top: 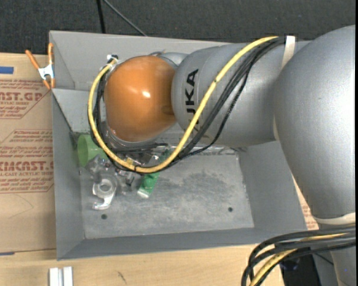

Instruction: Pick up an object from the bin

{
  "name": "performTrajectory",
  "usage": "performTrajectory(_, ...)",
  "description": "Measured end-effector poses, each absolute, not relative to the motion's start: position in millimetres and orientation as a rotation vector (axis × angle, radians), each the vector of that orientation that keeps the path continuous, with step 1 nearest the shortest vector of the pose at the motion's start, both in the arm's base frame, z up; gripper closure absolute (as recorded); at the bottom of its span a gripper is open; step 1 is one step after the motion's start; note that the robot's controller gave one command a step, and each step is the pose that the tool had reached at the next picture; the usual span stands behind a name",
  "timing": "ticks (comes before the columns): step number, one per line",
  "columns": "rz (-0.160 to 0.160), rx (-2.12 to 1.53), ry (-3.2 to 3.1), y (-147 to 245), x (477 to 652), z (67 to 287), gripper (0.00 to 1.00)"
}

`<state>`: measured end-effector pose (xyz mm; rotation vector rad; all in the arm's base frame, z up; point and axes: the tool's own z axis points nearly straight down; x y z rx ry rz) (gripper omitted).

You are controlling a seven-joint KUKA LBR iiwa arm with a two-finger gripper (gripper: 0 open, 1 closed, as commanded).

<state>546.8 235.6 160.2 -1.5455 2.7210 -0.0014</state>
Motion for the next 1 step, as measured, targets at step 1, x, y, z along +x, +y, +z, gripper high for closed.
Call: performTrajectory(1,0.000,-1.543,2.723,245.2,559.0,227.5,1.00)
